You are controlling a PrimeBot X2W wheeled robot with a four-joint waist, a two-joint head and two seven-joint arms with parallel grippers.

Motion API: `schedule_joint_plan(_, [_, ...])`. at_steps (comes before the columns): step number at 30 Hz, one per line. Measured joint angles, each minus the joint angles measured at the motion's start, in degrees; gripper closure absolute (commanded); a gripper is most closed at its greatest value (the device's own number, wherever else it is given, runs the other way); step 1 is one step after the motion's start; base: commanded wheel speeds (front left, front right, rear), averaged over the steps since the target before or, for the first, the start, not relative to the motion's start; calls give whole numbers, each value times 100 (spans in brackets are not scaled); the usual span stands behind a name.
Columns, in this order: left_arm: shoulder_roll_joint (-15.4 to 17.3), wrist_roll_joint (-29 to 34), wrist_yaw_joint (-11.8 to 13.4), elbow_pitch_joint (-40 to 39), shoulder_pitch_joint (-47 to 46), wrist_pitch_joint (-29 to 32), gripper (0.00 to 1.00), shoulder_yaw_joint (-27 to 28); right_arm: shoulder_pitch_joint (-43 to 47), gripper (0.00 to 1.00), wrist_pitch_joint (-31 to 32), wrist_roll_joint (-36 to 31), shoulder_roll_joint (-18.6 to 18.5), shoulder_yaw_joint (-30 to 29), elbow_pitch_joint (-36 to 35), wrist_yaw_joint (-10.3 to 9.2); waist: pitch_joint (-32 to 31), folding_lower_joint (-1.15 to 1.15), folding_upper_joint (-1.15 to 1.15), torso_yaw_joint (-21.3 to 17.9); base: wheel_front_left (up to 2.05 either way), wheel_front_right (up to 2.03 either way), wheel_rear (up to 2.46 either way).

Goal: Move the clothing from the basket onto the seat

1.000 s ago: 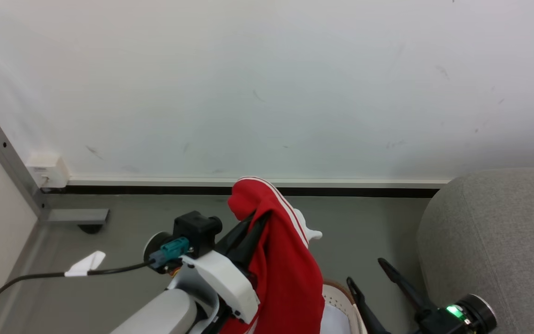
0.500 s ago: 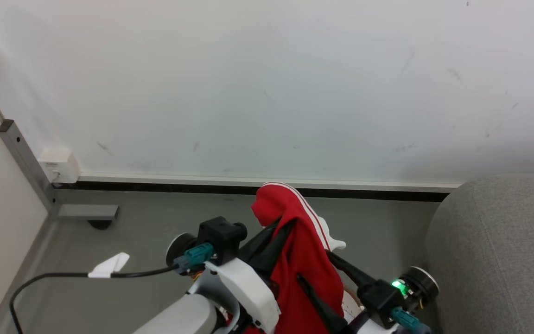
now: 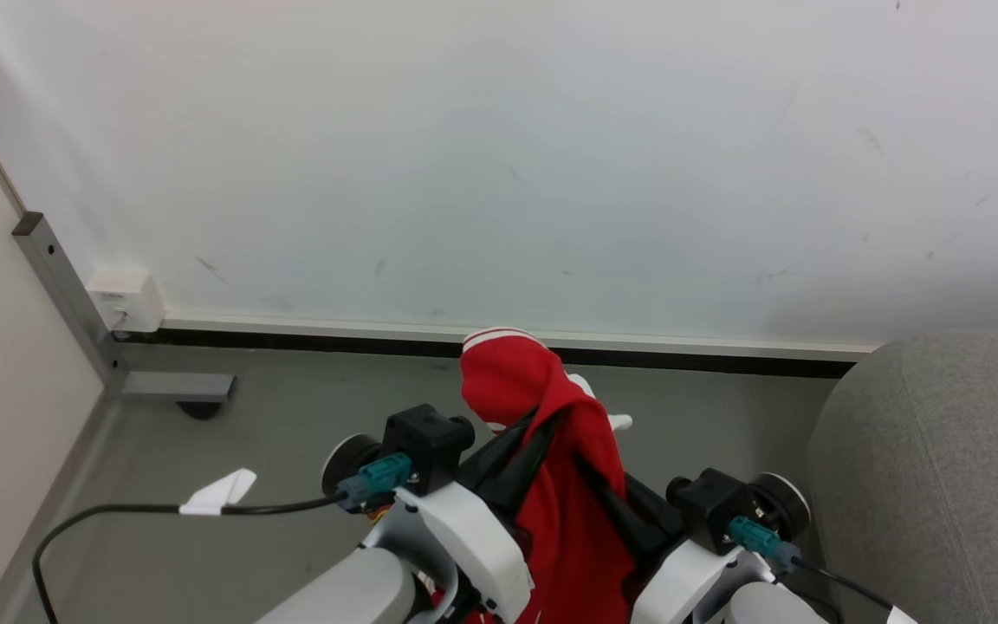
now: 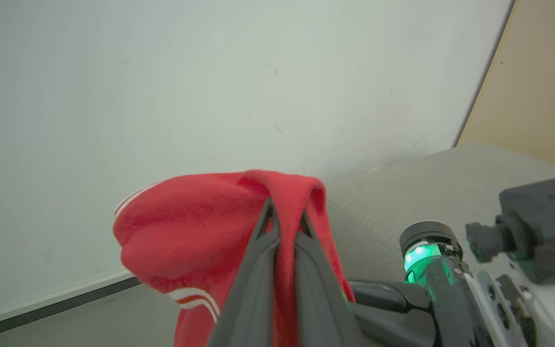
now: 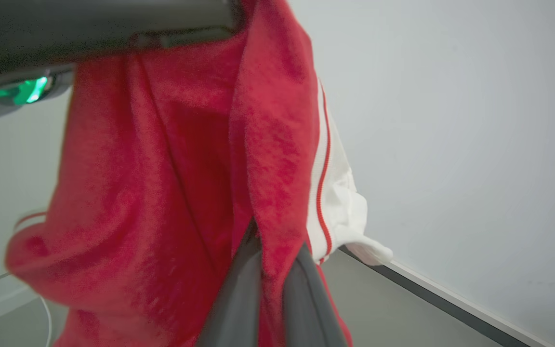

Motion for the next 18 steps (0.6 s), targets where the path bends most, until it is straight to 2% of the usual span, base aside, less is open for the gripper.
schedule_joint_plan(2, [4,0,1,24,1,-16,100,0,-3,100,0,0,-4,-123,-31,-1,7,0,0,-10,0,0,0])
schedule_joint_plan(3, [7,0,2,36,2,-42,94,-2,-3,100,1,2,-5,-176,-47,-1,12,0,0,-18,0,0,0])
schedule_joint_plan(4, [10,0,8,51,2,-47,83,-4,-3,100,0,12,-2,-235,-71,0,15,0,0,-26,0,0,0])
schedule_joint_plan(6, [14,0,10,75,5,-63,53,-5,-2,100,0,15,-3,-337,-98,-1,18,0,0,-44,0,0,0])
schedule_joint_plan(7, [16,0,18,85,8,-77,11,-7,2,100,0,13,-2,-392,-119,0,21,0,0,-53,0,0,0])
schedule_joint_plan(8, [21,-1,26,97,10,-65,0,-18,6,100,1,13,-1,-460,-149,-1,25,0,0,-62,0,0,0])
schedule_joint_plan(18, [44,-38,8,118,23,3,0,-78,200,100,2,-119,-2,-1017,-324,0,32,0,0,-97,0,0,0])
